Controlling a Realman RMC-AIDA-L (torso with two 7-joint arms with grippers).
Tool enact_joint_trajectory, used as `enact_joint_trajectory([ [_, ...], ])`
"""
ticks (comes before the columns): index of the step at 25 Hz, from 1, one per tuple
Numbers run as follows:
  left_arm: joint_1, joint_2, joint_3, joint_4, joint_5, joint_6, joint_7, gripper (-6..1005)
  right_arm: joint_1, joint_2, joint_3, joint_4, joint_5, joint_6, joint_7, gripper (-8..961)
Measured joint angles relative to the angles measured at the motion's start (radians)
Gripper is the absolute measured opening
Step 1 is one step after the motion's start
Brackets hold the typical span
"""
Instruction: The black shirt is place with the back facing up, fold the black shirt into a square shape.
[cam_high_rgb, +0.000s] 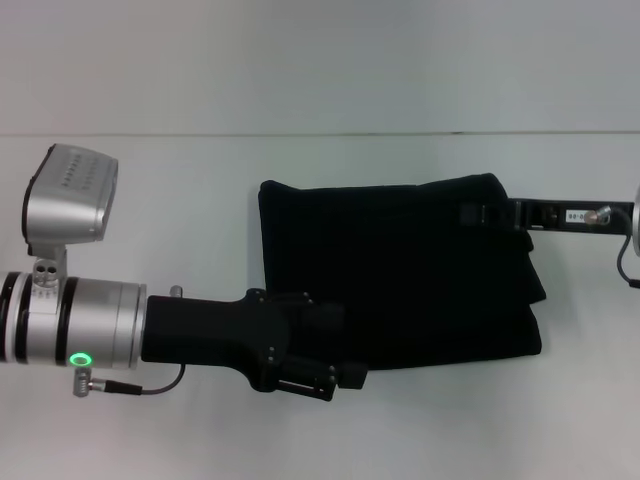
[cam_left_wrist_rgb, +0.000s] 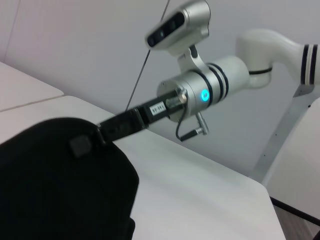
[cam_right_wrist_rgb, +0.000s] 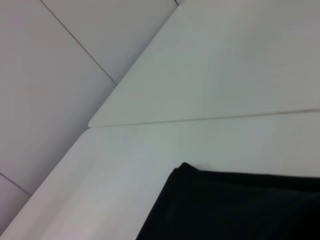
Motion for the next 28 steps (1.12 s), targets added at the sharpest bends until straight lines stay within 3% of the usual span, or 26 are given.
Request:
enact_joint_trajectory([
  [13, -0.007, -0.003, 0.004, -0.001, 0.000, -0.027, -0.028, 921, -0.052, 0.001, -0.002, 0.030, -0.007, 0.077, -0.008, 84],
  [20, -0.014, -0.007, 0.004, -0.003, 0.000, -0.050, -0.031, 921, -0.044, 0.007, -0.007, 0.043, -0.010, 0.134, -0.037, 216],
  [24, -0.017, -0.006, 0.005, -0.004, 0.000, -0.054, -0.031, 920, -0.044, -0.014, 0.013, 0.037, -0.007, 0.135, -0.019, 307],
  [28, -0.018, -0.003, 0.004, -0.004, 0.000, -0.066, -0.031, 920, -0.038, -0.054, 0.013, 0.035, -0.018, 0.146, 0.061, 398],
])
